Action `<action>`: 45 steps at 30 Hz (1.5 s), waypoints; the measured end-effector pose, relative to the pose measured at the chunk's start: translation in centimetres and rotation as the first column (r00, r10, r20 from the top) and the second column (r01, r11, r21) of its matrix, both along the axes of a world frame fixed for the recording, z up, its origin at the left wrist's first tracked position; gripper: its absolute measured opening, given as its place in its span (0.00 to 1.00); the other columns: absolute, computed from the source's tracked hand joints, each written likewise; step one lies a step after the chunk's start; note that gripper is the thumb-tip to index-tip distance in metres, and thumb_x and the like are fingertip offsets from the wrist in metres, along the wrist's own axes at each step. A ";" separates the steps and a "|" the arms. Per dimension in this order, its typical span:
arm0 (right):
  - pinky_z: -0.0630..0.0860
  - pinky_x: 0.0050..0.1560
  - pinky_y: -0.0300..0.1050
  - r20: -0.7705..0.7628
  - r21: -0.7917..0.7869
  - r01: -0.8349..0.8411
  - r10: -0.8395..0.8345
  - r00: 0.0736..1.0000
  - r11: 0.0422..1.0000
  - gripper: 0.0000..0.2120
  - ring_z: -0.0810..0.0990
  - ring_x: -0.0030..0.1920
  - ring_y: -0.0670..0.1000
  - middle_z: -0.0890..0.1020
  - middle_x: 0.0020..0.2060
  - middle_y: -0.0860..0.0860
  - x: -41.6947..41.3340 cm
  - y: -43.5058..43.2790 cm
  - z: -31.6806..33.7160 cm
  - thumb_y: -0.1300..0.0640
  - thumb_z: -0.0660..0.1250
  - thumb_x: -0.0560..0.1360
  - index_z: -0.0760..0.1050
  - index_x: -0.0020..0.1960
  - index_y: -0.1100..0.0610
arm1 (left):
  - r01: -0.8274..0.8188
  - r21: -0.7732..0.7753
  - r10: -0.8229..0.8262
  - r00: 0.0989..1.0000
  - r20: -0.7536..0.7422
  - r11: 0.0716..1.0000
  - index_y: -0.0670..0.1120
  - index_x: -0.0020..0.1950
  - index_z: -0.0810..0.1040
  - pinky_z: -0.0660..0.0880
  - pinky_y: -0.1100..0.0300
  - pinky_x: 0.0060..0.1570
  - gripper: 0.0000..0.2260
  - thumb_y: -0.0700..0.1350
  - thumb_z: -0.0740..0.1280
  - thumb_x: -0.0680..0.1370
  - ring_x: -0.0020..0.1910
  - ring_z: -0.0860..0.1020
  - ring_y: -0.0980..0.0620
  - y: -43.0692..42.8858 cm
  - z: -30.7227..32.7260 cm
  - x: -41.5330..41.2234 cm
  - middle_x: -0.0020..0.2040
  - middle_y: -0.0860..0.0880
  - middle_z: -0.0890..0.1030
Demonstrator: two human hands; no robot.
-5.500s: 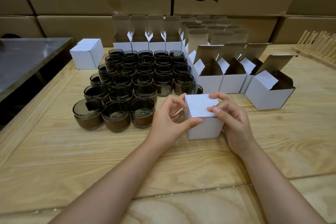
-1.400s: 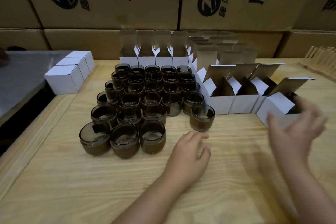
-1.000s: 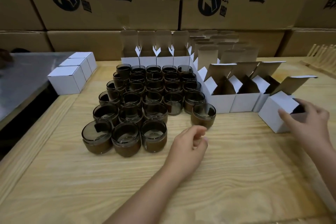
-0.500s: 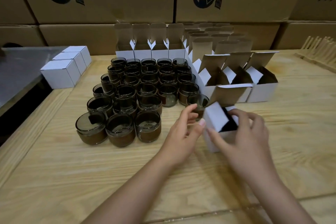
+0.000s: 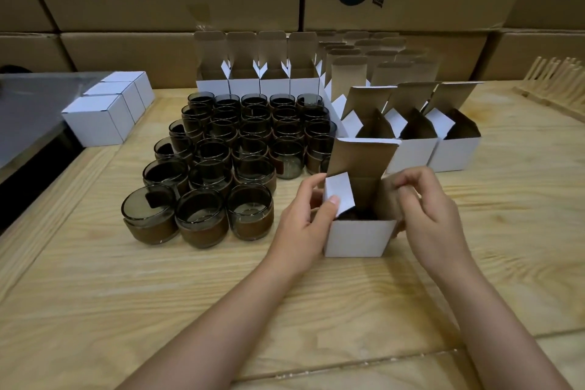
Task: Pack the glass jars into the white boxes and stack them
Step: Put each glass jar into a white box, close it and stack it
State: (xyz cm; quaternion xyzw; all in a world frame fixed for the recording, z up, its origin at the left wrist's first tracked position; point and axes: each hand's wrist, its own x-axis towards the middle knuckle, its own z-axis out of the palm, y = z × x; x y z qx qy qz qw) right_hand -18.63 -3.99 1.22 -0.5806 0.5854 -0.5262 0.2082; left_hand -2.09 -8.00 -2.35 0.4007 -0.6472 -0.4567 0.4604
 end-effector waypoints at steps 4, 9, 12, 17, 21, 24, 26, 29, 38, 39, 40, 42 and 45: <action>0.74 0.24 0.43 0.356 0.030 -0.179 0.157 0.921 0.983 0.21 0.78 0.35 0.48 0.80 0.43 0.41 -0.6 0.2 -0.1 0.68 0.54 0.74 0.79 0.44 0.45 | 0.008 0.010 -0.008 1.000 0.016 1.000 0.69 0.55 0.68 0.72 0.73 0.43 0.18 0.67 0.61 0.66 0.49 0.78 0.65 0.5 0.3 0.2 0.53 0.58 0.79; 0.71 0.27 0.31 0.338 0.038 -0.264 0.236 0.911 0.964 0.30 0.76 0.30 0.38 0.82 0.47 0.41 -0.8 0.1 0.0 0.69 0.52 0.72 0.78 0.57 0.38 | 0.007 -0.006 -0.007 0.999 0.033 1.000 0.67 0.57 0.68 0.74 0.69 0.49 0.20 0.69 0.60 0.67 0.53 0.77 0.66 0.8 0.5 0.2 0.53 0.63 0.80; 0.70 0.28 0.28 0.385 0.039 -0.316 0.278 0.880 0.948 0.33 0.76 0.31 0.37 0.83 0.43 0.41 -1.2 0.0 -0.1 0.73 0.50 0.72 0.74 0.63 0.43 | 0.019 0.034 -0.017 0.998 -0.054 0.999 0.60 0.55 0.74 0.72 0.66 0.53 0.20 0.66 0.54 0.70 0.54 0.78 0.61 0.8 0.6 0.2 0.47 0.66 0.80; 0.77 0.35 0.36 0.428 0.081 -0.336 0.272 0.862 0.938 0.32 0.80 0.41 0.46 0.82 0.46 0.44 -2.3 -0.2 -0.2 0.63 0.54 0.64 0.75 0.63 0.43 | 0.093 0.041 -0.086 0.986 -0.145 0.995 0.59 0.59 0.73 0.73 0.57 0.52 0.20 0.47 0.54 0.70 0.49 0.77 0.55 0.8 0.6 0.4 0.48 0.54 0.80; 0.77 0.34 0.37 0.477 0.087 -0.359 0.278 0.834 0.929 0.32 0.82 0.43 0.47 0.82 0.47 0.46 -2.8 -0.3 -0.3 0.63 0.54 0.63 0.75 0.65 0.46 | 0.150 0.001 -0.147 0.970 -0.191 0.989 0.60 0.65 0.66 0.72 0.64 0.50 0.27 0.41 0.55 0.68 0.52 0.76 0.54 1.0 1.0 0.6 0.57 0.57 0.78; 0.77 0.35 0.38 0.487 0.095 -0.355 0.268 0.831 0.930 0.31 0.81 0.45 0.50 0.82 0.50 0.50 -2.8 -0.2 -0.2 0.64 0.54 0.65 0.76 0.64 0.45 | 0.189 -0.004 -0.188 0.979 -0.081 0.982 0.58 0.64 0.70 0.72 0.68 0.53 0.21 0.52 0.64 0.71 0.59 0.75 0.60 1.2 1.0 0.6 0.58 0.66 0.76; 0.77 0.36 0.37 0.460 0.104 -0.339 0.257 0.850 0.935 0.30 0.79 0.47 0.52 0.79 0.55 0.56 -2.7 -0.2 -0.1 0.69 0.53 0.70 0.75 0.64 0.46 | 0.156 -0.042 -0.154 0.987 0.038 0.987 0.61 0.65 0.68 0.71 0.68 0.58 0.30 0.59 0.72 0.65 0.61 0.73 0.65 1.3 0.8 0.8 0.59 0.69 0.74; 0.74 0.45 0.37 0.178 0.070 -0.171 0.157 0.971 0.983 0.27 0.76 0.47 0.45 0.77 0.56 0.54 -2.4 0.3 0.8 0.72 0.54 0.74 0.74 0.64 0.47 | 0.098 -0.070 -0.087 0.986 0.145 0.993 0.68 0.64 0.66 0.68 0.77 0.55 0.35 0.61 0.77 0.60 0.61 0.70 0.69 1.2 0.8 0.8 0.59 0.73 0.71; 0.67 0.60 0.53 -0.756 -0.250 -0.365 0.054 0.652 0.897 0.15 0.69 0.61 0.60 0.75 0.59 0.57 9.8 -1.7 6.5 0.63 0.66 0.72 0.80 0.57 0.55 | 0.069 -0.211 0.009 0.937 0.350 0.975 0.49 0.69 0.67 0.61 0.78 0.58 0.30 0.46 0.75 0.69 0.61 0.69 0.67 0.6 0.5 0.5 0.63 0.61 0.73; 0.64 0.63 0.54 -0.849 -0.049 -0.408 0.177 0.497 0.912 0.18 0.63 0.66 0.59 0.70 0.65 0.56 10.8 -2.4 6.6 0.63 0.66 0.73 0.78 0.61 0.51 | 0.087 -0.186 0.004 0.899 0.438 0.979 0.46 0.72 0.64 0.58 0.75 0.61 0.32 0.48 0.73 0.72 0.67 0.65 0.61 0.5 0.5 0.6 0.68 0.54 0.69; 0.61 0.65 0.54 -0.891 0.093 -0.403 0.257 0.374 0.910 0.20 0.58 0.69 0.58 0.64 0.69 0.55 11.3 -3.2 6.5 0.62 0.64 0.74 0.76 0.63 0.48 | 0.104 -0.135 -0.023 0.865 0.501 0.985 0.46 0.75 0.61 0.55 0.71 0.66 0.34 0.53 0.69 0.72 0.71 0.61 0.58 0.4 0.4 0.6 0.71 0.51 0.65; 0.60 0.65 0.53 -0.917 0.239 -0.391 0.339 0.210 0.889 0.20 0.54 0.69 0.59 0.58 0.71 0.55 11.8 -4.5 6.0 0.63 0.63 0.75 0.76 0.62 0.45 | 0.113 -0.075 -0.054 0.833 0.550 0.991 0.49 0.77 0.56 0.51 0.73 0.65 0.38 0.59 0.64 0.70 0.69 0.57 0.62 0.2 0.1 0.8 0.70 0.56 0.60; 0.63 0.61 0.51 -0.934 0.276 -0.415 0.344 0.099 0.867 0.14 0.57 0.67 0.59 0.60 0.68 0.55 12.1 -5.7 5.5 0.62 0.64 0.75 0.79 0.57 0.48 | 0.124 -0.071 -0.065 0.833 0.549 0.990 0.50 0.75 0.59 0.45 0.89 0.44 0.35 0.59 0.64 0.69 0.54 0.54 0.70 0.1 0.2 0.5 0.59 0.58 0.59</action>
